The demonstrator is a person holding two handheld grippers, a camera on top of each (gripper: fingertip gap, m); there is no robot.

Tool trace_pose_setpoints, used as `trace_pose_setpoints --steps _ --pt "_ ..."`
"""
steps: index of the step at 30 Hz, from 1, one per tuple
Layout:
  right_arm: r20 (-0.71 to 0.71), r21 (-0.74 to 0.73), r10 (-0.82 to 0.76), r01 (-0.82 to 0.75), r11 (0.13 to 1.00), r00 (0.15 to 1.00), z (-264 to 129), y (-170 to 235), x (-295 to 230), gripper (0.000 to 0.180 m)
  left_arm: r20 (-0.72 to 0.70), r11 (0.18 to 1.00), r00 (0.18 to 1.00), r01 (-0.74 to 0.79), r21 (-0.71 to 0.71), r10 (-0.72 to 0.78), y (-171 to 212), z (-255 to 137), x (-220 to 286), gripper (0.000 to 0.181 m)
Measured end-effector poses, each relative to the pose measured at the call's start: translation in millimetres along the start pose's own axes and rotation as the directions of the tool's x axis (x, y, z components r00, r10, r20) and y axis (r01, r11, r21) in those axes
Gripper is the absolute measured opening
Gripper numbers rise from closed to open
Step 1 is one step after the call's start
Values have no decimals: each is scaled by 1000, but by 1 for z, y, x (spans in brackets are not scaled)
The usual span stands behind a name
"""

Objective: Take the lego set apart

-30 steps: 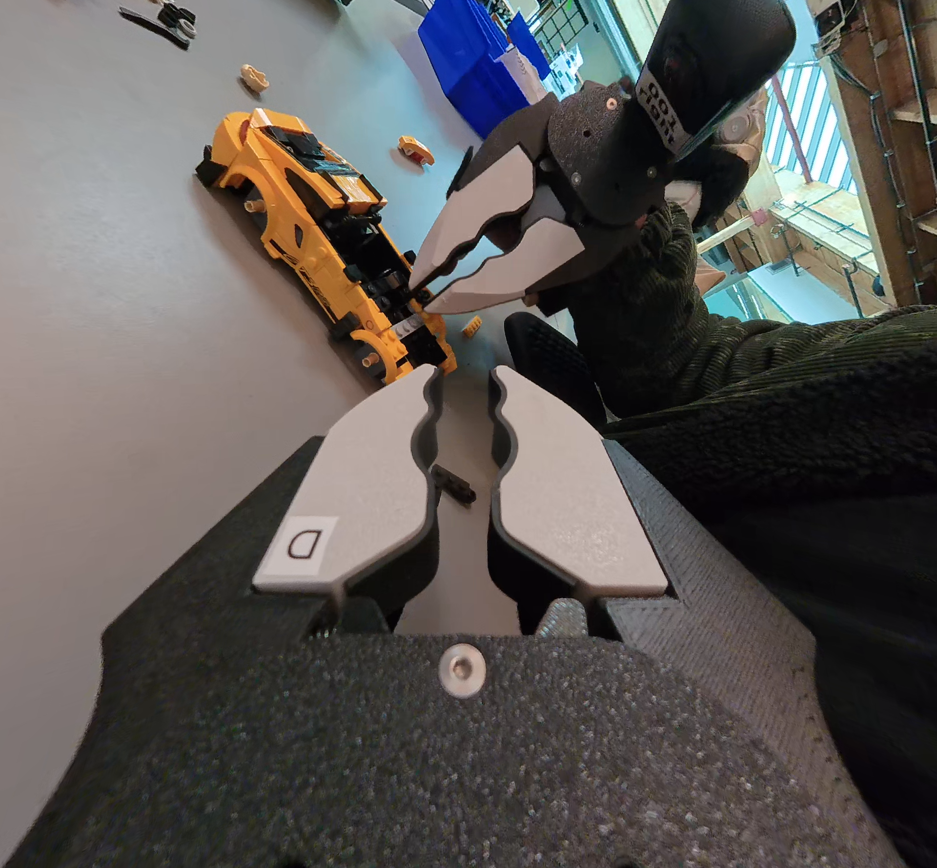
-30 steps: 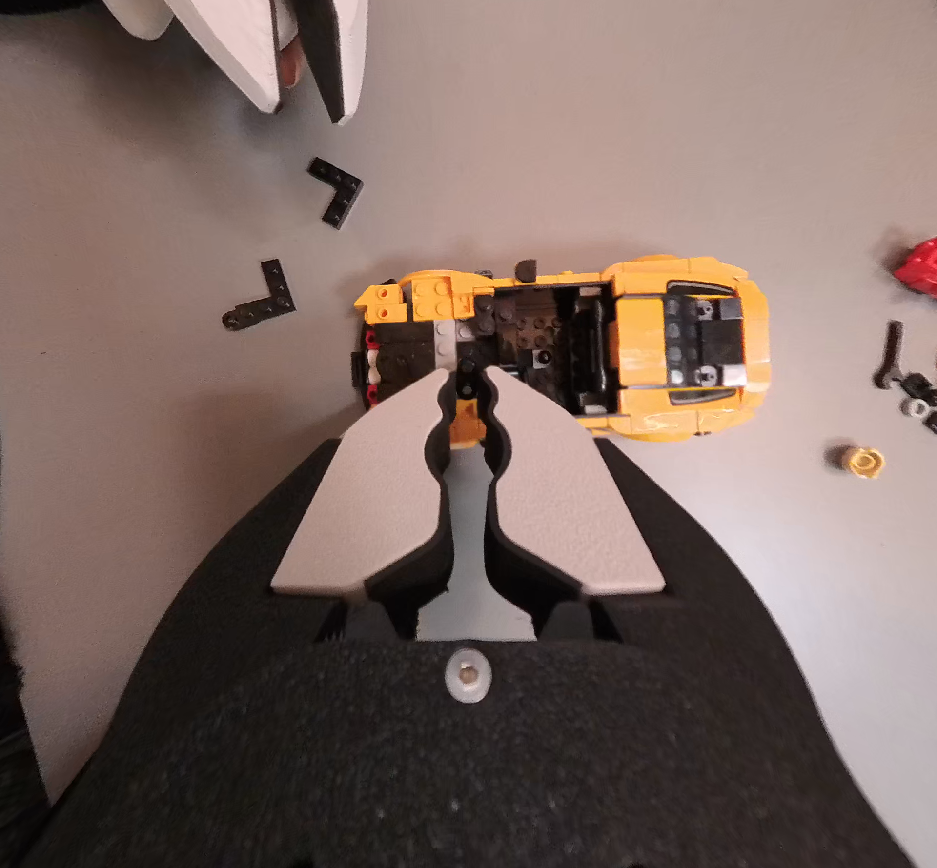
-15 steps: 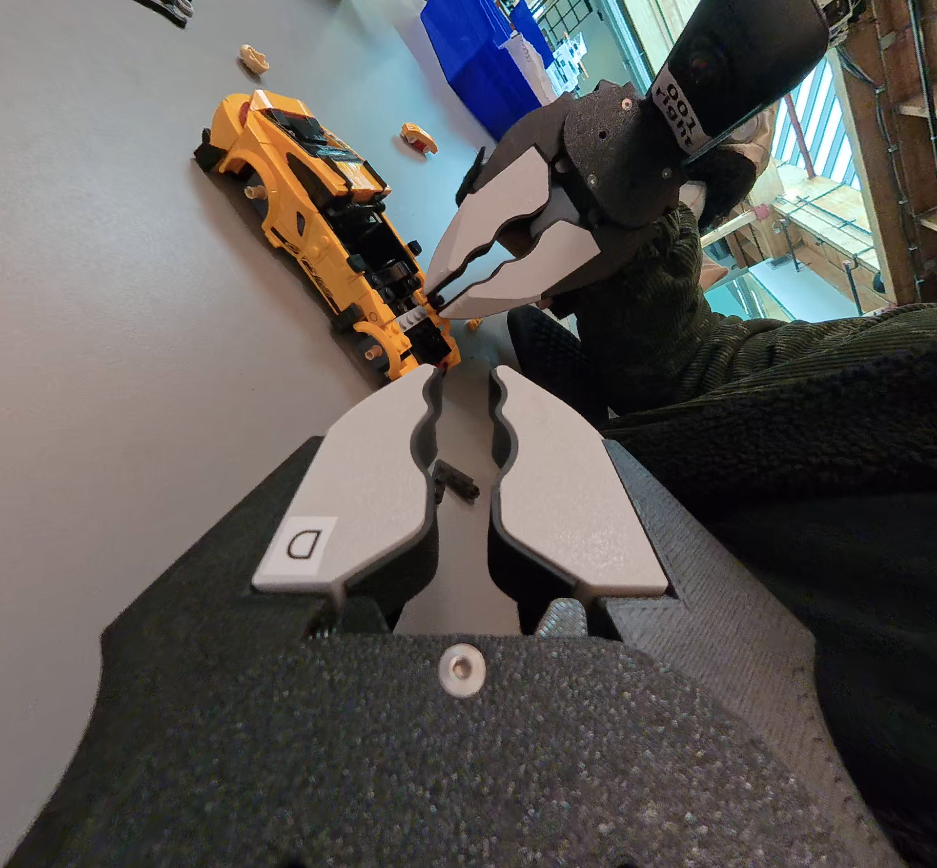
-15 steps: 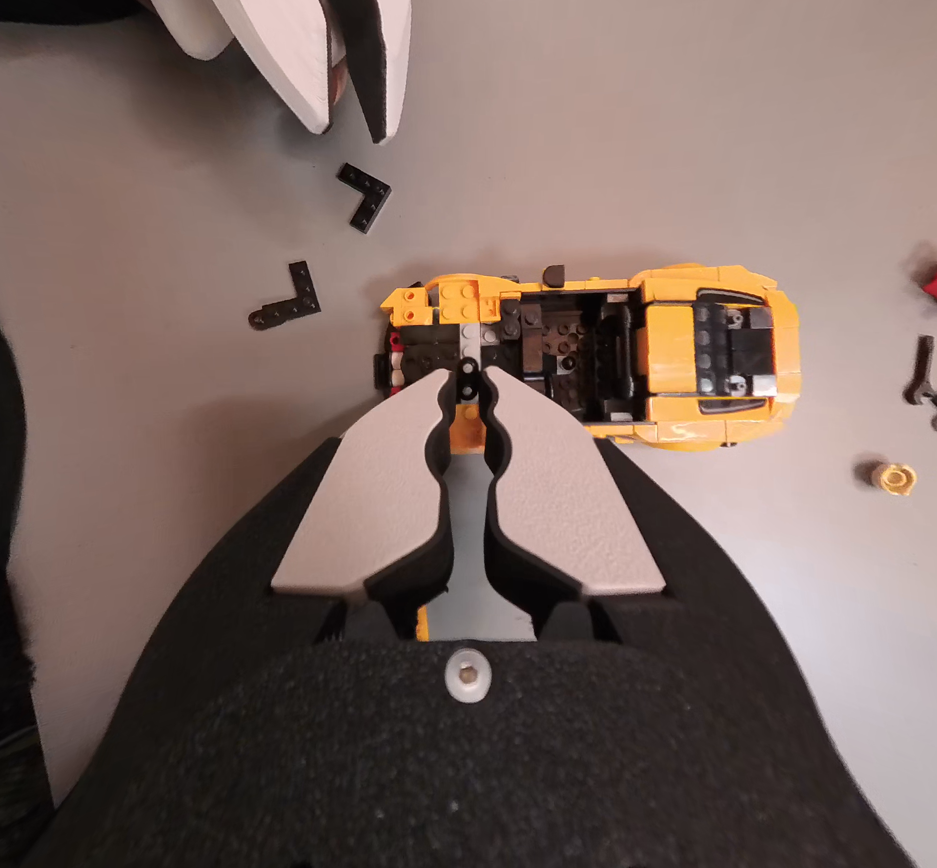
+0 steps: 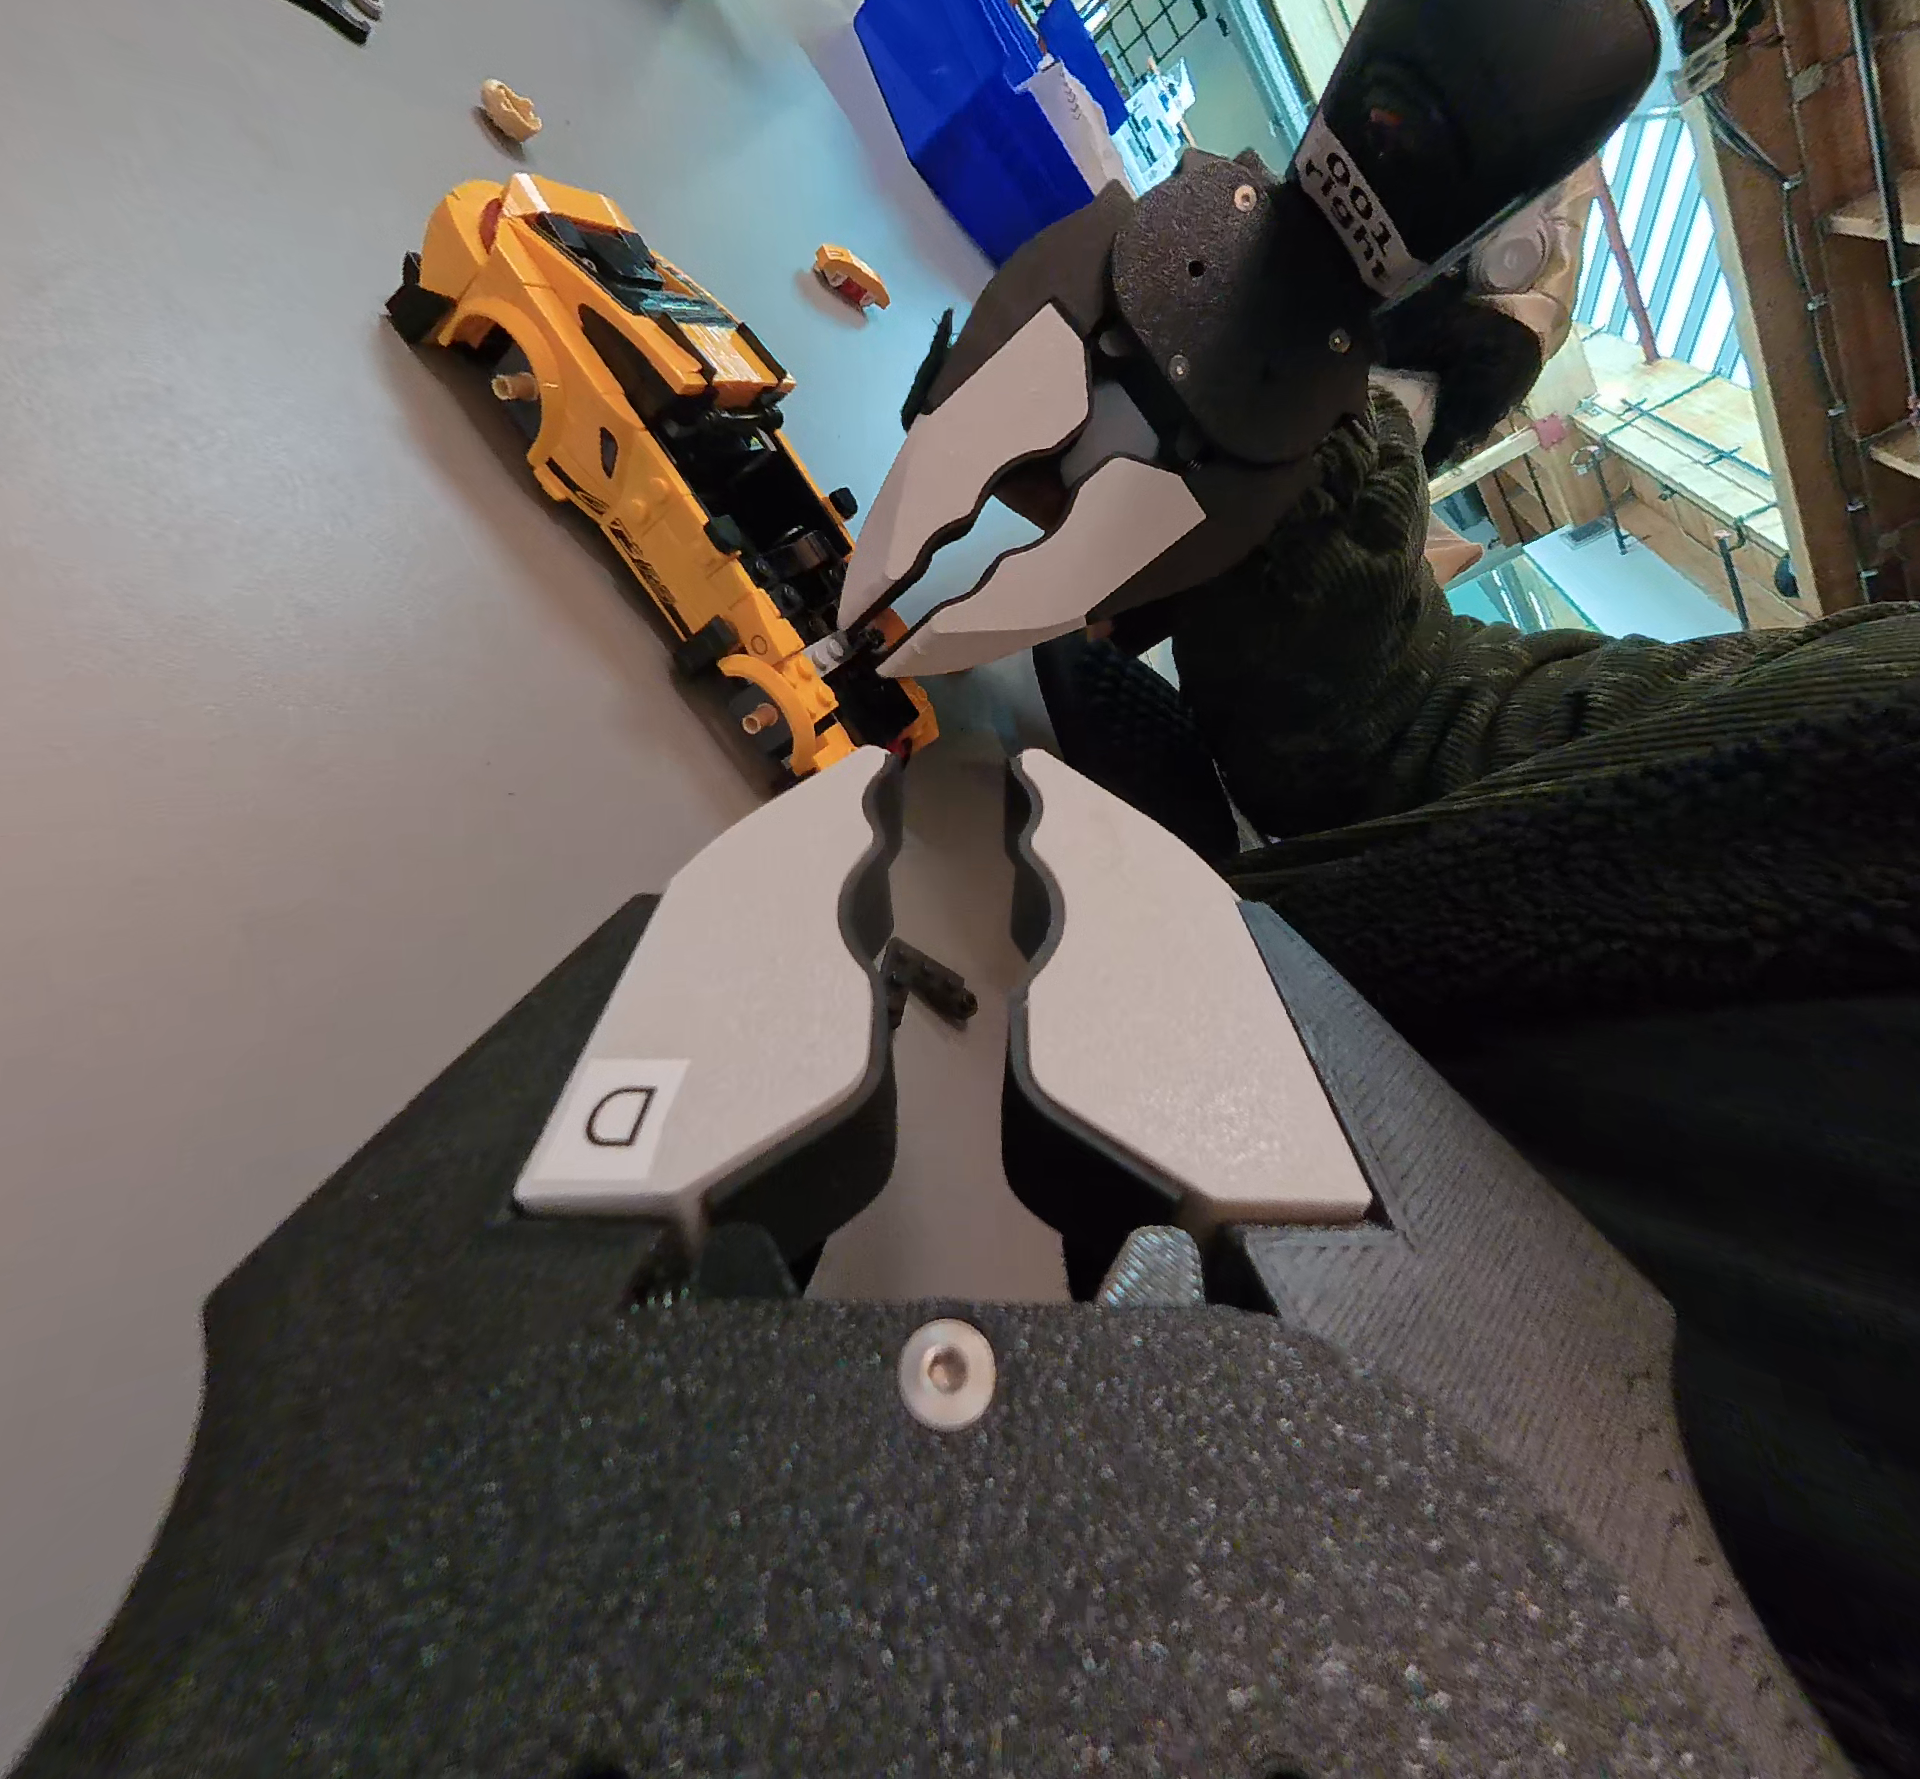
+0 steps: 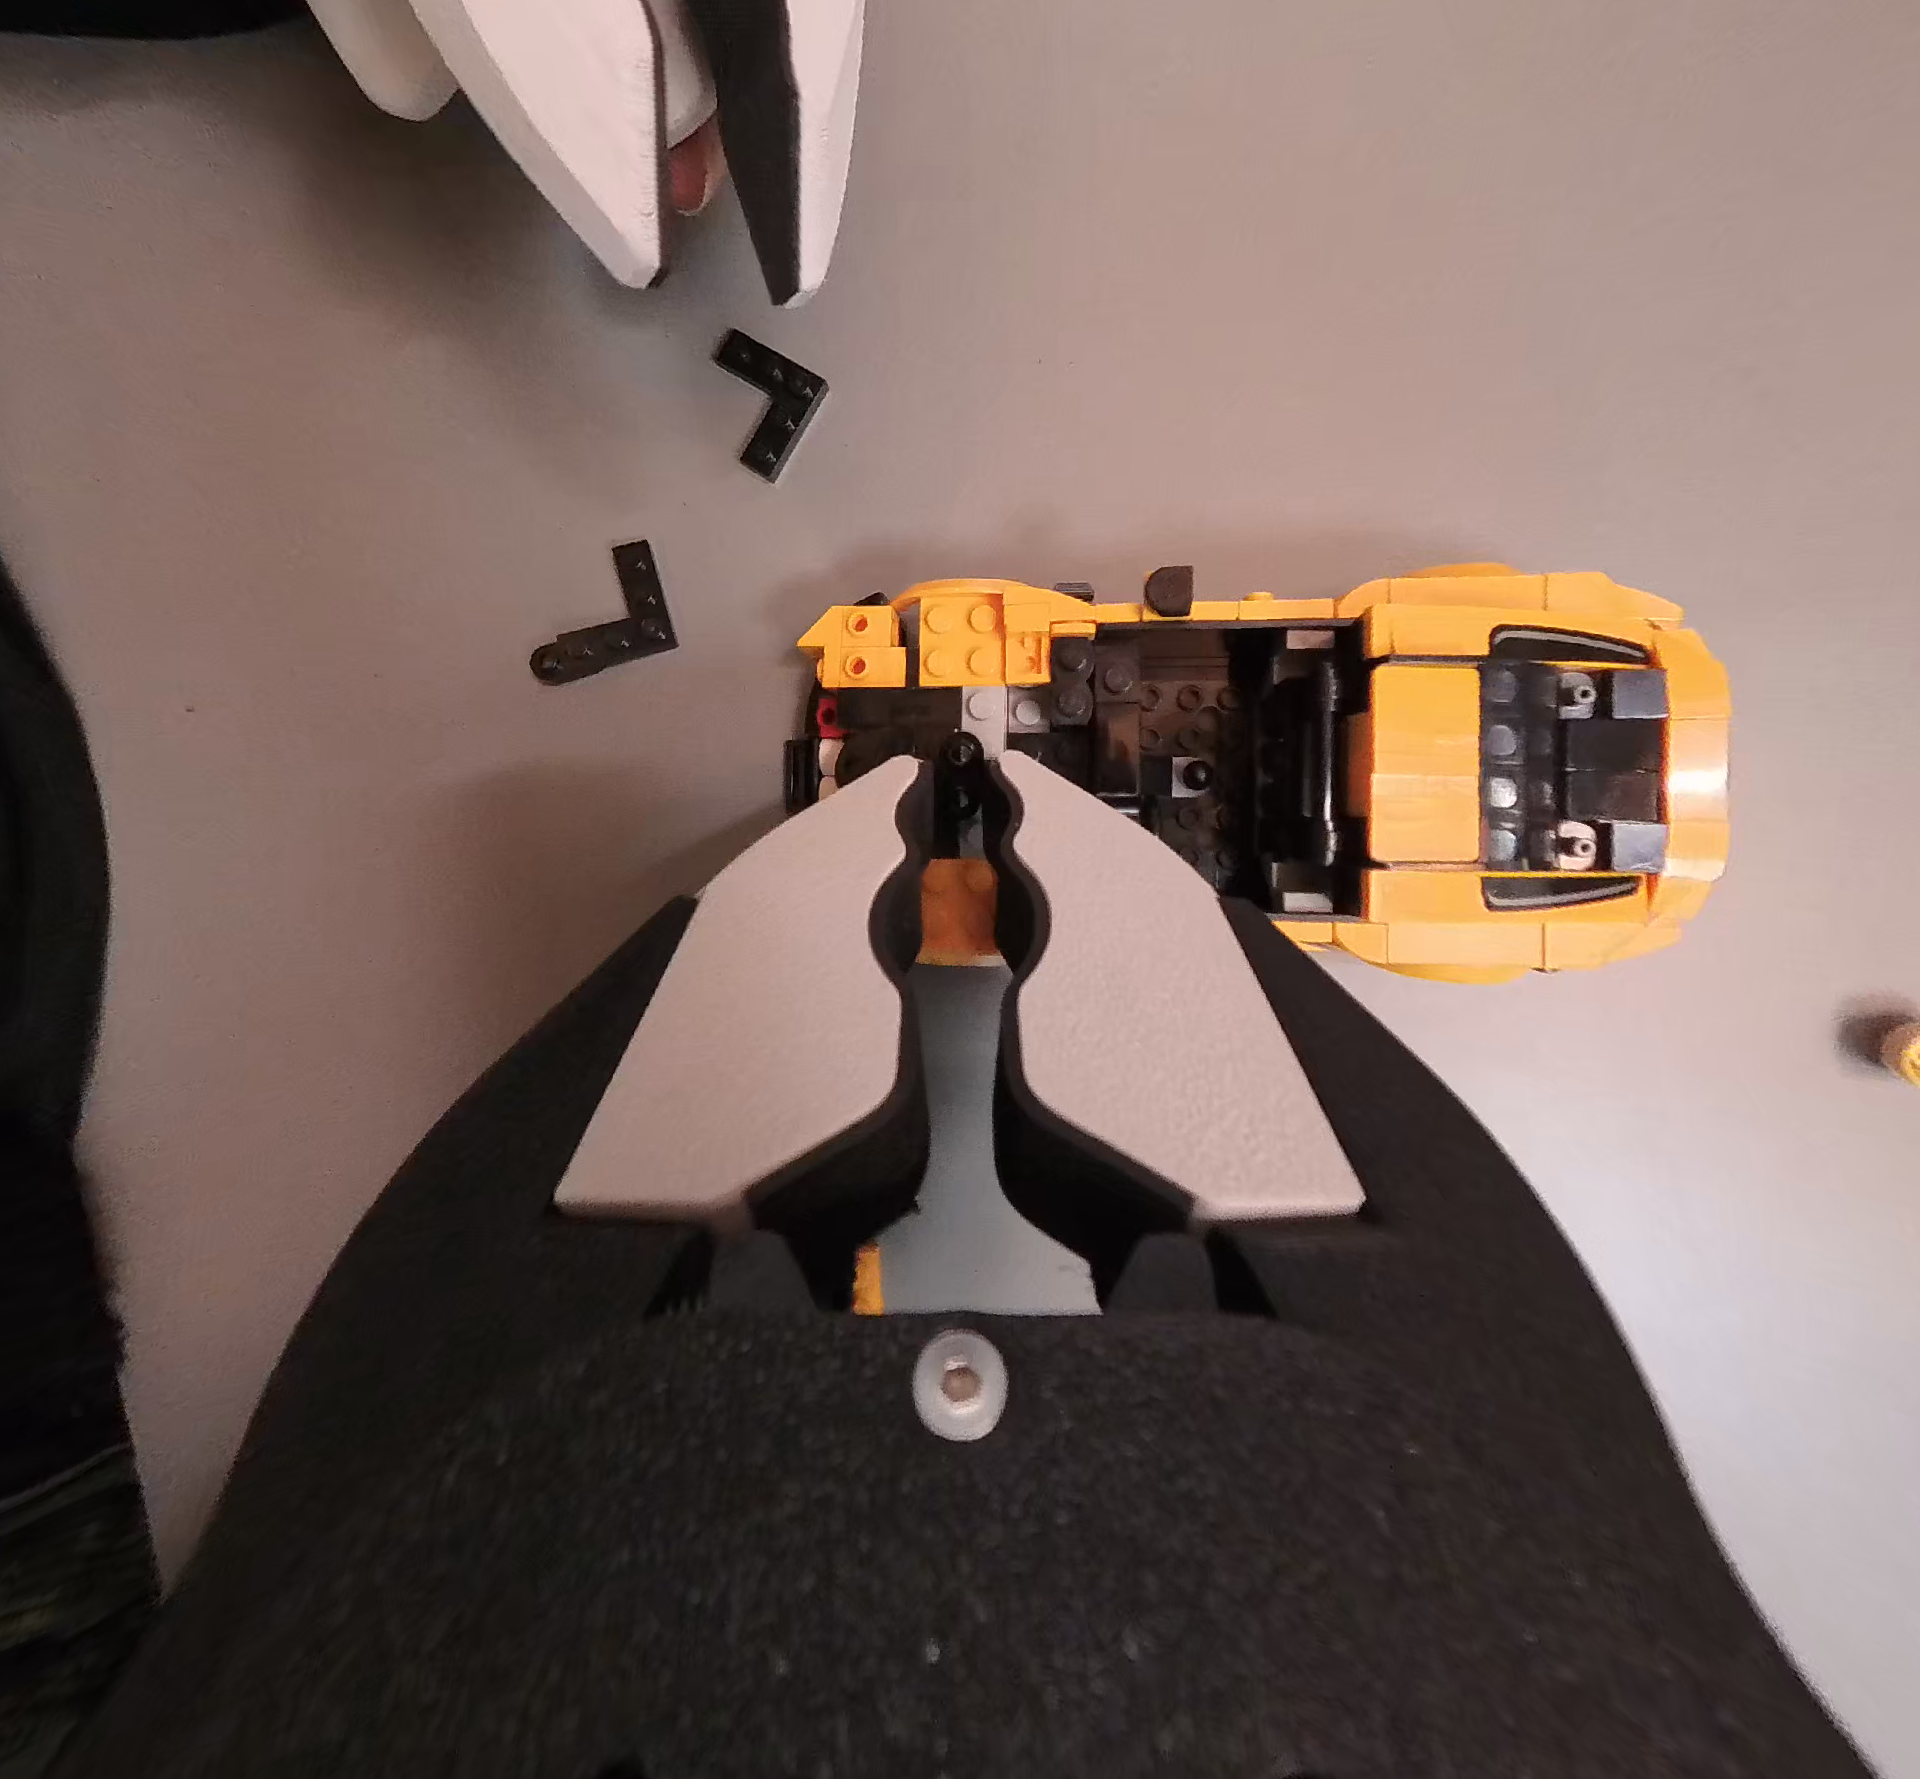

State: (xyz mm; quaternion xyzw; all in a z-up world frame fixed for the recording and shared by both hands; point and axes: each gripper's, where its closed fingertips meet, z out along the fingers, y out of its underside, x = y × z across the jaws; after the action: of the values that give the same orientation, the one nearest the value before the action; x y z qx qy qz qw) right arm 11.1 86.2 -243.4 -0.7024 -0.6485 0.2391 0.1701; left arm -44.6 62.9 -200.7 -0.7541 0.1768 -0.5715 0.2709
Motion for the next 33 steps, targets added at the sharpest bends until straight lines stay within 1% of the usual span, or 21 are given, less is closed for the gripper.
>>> trace_pose_setpoints --steps 8,15,17,22,27,33 --pt "102 -28 47 -44 999 994 0 0 -3 12 -4 1000 1000 -4 -3 4 0 -1 1 18" --pt "112 -53 40 -34 998 993 0 1 -4 13 -4 1000 1000 -2 -6 1 0 -2 1 19" --pt "133 -52 45 -38 998 990 -1 0 -6 18 -5 1000 1000 0 -7 0 0 -2 1 19" --pt "148 -58 43 -35 998 988 0 0 -11 21 -6 1000 1000 1 -9 -2 0 -2 0 19" --pt "79 -97 -14 21 995 997 1 1 -15 25 -6 1000 1000 3 -9 -3 1 -2 0 19" --pt "-98 -177 -135 117 977 986 3 5 -12 28 -7 1000 1000 1 -12 -1 1 -1 1 19"
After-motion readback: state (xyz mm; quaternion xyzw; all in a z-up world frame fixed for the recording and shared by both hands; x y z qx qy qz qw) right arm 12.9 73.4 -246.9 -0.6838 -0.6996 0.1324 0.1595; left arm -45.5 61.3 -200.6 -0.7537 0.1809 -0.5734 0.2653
